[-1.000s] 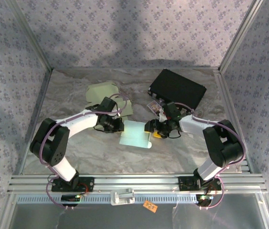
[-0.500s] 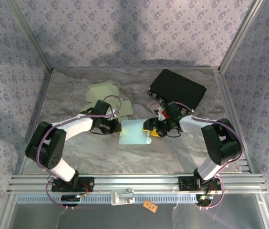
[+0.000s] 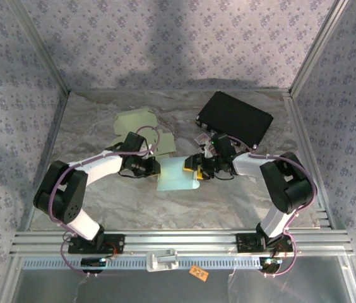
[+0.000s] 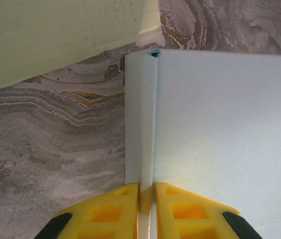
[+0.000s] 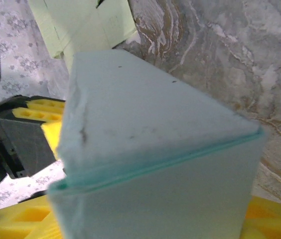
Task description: Fold the paper box
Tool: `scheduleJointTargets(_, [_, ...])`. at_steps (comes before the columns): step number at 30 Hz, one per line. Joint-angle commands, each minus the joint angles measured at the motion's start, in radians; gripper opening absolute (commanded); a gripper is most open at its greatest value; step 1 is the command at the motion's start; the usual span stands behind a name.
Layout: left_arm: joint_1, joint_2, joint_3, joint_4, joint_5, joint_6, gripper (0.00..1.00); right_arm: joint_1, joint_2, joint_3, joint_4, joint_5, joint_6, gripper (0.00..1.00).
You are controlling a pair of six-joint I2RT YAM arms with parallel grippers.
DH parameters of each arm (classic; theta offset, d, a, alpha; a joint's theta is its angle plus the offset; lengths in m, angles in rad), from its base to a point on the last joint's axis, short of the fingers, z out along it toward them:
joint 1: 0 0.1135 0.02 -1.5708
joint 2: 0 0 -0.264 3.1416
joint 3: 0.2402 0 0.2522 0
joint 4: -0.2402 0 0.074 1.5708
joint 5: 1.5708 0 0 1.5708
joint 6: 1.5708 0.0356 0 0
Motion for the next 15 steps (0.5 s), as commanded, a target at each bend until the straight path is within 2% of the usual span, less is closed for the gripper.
scheduleJointTargets(1, [0.001,0.019,-0.024,-0.045,-0.055,-0.017,0.19,0.001,0.001,0.021,0.06,-0.025,0.074,0.6])
scheduleJointTargets(10, [0.03,-0.106,-0.003,-0.032,-0.075,-0.087,0.42,-0.021,0.011,0.044,0.059,-0.033,0.198,0.51])
scheduleJointTargets(15, [0.052,-0.233,0.0,0.008,-0.105,-0.135,0.48,-0.049,0.006,0.051,0.024,-0.044,0.325,0.47])
